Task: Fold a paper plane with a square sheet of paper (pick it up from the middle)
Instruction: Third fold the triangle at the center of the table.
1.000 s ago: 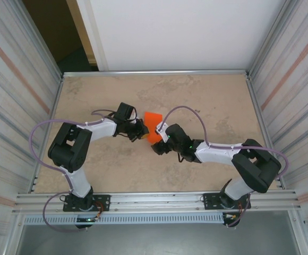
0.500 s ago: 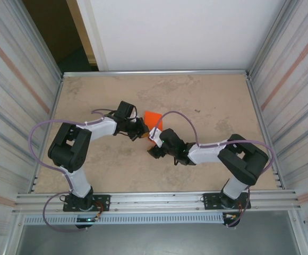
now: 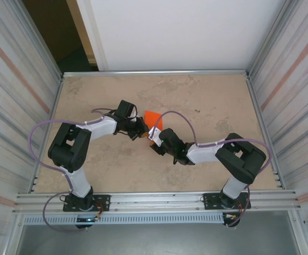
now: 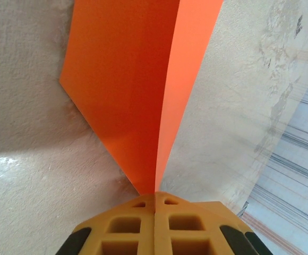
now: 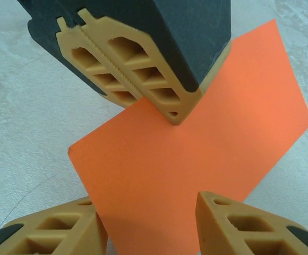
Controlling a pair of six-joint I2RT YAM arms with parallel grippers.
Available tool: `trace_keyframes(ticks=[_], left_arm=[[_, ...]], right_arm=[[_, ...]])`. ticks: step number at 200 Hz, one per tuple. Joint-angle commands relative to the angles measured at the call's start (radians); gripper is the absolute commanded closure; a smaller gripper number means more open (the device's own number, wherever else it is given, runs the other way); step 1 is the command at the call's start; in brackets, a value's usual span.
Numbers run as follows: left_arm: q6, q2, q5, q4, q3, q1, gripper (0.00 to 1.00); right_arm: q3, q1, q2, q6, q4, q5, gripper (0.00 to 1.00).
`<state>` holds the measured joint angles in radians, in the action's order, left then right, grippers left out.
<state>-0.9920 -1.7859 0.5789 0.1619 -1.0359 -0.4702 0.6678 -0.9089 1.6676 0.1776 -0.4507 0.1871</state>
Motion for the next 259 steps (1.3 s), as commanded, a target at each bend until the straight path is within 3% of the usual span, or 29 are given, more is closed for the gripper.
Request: trace_keyframes(ticks=[1,73,126,164,191,217,259], left_arm=[[0.015,0.023,0.000,0.033,-0.026,0.002,0.98],[0.014,0.018,0.001,0.031,-0.027,-0.005,0.97],[0.009,0.035,-0.029,0.045,-0.020,-0.010,0.97],[0.035,0.101,-0.077,0.067,0.003,0.015,0.67],[0.072,0.172,-0.099,0.088,0.026,0.069,0.56],[0.085,0.204,-0.073,0.007,0.062,0.106,0.54],[0.128,0.064,-0.002,-0.024,-0.052,0.071,0.56]], right_arm=[[0.028,-0.004,-0.033,0.018,-0.017,0.008,0.57],[0.041,-0.003,-0.054,-0.012,-0.008,0.005,0.57],[0.056,0.007,-0.051,-0.022,0.045,-0.074,0.83],[0.058,0.053,-0.060,-0.071,0.107,-0.220,0.86],[0.063,0.102,-0.062,-0.129,0.167,-0.345,0.91],[0.068,0.132,-0.061,-0.170,0.219,-0.420,1.00],[0.056,0.137,-0.069,-0.224,0.222,-0.450,1.00]])
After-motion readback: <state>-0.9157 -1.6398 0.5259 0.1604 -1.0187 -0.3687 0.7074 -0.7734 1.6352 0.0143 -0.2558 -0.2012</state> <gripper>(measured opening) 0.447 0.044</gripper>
